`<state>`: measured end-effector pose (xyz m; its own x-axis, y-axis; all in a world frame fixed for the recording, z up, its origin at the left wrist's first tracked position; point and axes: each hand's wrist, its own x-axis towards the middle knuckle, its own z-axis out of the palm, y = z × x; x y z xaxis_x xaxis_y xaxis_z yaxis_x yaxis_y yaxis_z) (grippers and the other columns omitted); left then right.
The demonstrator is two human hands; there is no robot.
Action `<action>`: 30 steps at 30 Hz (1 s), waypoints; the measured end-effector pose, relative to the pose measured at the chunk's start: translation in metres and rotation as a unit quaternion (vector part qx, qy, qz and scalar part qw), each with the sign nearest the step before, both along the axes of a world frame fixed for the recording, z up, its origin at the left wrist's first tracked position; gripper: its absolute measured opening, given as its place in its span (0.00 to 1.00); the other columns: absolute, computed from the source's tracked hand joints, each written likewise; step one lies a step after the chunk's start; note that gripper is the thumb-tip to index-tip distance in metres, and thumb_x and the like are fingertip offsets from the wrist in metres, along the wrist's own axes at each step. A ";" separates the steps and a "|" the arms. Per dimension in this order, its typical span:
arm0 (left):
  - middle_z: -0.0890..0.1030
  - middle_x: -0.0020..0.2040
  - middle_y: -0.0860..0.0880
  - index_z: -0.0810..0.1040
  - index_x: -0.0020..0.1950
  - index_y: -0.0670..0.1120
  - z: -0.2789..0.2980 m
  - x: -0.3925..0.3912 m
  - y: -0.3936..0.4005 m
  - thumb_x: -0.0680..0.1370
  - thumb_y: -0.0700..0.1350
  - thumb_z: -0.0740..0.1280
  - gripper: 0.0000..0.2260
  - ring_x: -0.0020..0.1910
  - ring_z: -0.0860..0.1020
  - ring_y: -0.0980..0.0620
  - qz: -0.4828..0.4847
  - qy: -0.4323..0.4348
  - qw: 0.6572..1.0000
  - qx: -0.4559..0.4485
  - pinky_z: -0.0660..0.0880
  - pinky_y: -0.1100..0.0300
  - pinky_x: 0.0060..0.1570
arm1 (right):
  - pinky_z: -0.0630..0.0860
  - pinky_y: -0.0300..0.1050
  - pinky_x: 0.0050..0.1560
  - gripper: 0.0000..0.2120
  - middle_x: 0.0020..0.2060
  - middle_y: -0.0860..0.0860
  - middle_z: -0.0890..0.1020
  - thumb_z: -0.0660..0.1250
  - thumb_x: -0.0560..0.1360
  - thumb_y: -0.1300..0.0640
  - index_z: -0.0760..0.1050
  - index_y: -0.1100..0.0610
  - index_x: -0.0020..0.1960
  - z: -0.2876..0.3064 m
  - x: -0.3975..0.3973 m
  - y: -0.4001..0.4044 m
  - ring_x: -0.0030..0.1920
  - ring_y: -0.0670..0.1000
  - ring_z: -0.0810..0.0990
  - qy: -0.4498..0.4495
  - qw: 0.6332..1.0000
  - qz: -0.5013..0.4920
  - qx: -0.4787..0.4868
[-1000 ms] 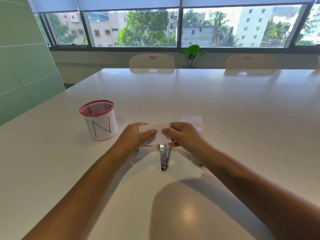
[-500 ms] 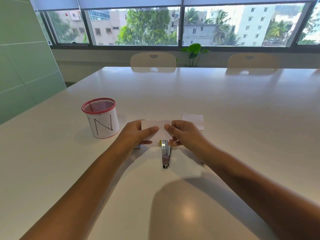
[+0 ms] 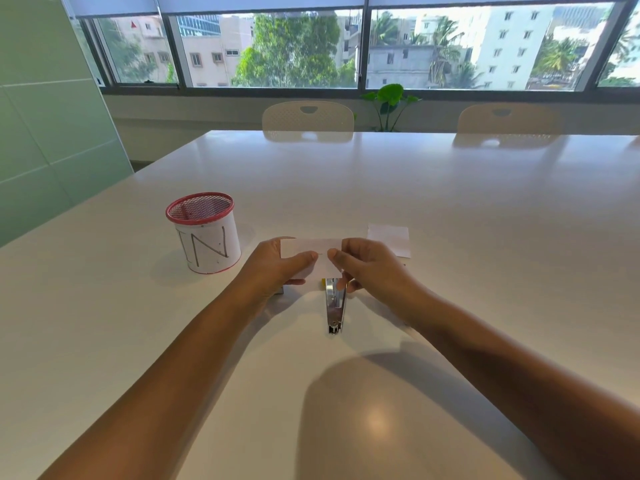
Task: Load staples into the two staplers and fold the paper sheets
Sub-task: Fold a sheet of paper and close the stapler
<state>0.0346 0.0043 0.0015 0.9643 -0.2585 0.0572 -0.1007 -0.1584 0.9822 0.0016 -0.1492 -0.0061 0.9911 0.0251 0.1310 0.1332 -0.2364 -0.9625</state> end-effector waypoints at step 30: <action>0.71 0.59 0.37 0.77 0.52 0.43 0.020 0.037 0.089 0.75 0.34 0.61 0.10 0.59 0.67 0.35 0.422 -0.344 0.778 0.314 0.68 0.41 0.54 | 0.76 0.39 0.39 0.13 0.46 0.44 0.79 0.62 0.75 0.62 0.73 0.47 0.54 -0.004 -0.005 0.001 0.34 0.43 0.80 -0.099 0.988 -0.060 -0.102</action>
